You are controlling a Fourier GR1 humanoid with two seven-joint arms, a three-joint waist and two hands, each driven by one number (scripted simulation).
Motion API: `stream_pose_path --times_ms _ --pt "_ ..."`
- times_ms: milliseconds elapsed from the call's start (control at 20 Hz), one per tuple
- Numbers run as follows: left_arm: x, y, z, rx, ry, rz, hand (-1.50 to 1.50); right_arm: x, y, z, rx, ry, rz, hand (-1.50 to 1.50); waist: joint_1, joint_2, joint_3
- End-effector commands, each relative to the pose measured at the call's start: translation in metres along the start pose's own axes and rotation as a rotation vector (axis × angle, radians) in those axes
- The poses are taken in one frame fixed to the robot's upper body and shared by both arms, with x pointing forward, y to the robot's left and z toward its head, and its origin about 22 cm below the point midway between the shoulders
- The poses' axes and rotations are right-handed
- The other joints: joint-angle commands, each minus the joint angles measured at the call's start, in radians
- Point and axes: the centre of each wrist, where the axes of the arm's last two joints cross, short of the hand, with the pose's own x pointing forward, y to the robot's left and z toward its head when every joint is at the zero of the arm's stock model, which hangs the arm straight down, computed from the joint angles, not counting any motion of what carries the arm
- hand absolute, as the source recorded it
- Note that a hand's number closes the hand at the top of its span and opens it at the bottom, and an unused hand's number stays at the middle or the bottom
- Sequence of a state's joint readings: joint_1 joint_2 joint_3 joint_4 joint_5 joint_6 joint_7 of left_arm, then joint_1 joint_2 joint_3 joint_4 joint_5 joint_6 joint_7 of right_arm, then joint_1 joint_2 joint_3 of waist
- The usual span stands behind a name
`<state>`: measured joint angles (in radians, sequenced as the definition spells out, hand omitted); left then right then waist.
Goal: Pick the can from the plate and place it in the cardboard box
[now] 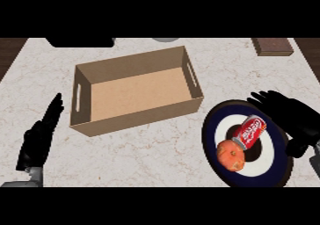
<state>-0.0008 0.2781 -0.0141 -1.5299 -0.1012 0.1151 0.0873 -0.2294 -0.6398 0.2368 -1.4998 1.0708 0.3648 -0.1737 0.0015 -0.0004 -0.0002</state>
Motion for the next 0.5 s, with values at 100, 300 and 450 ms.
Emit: stream_pose_path --times_ms 100,300,450 --pt "0.003 -0.006 -0.002 -0.022 0.001 0.017 0.00 -0.009 0.006 -0.010 -0.005 -0.008 -0.010 -1.50 0.001 0.000 0.000" --pt "-0.002 -0.015 -0.003 0.004 -0.019 0.001 0.00 0.001 0.026 -0.012 -0.017 0.001 -0.014 -1.50 0.000 0.000 0.000" --pt "-0.001 0.005 0.003 -0.001 0.009 0.008 0.00 0.000 0.025 -0.015 0.008 0.007 -0.015 -1.50 0.001 0.000 0.000"
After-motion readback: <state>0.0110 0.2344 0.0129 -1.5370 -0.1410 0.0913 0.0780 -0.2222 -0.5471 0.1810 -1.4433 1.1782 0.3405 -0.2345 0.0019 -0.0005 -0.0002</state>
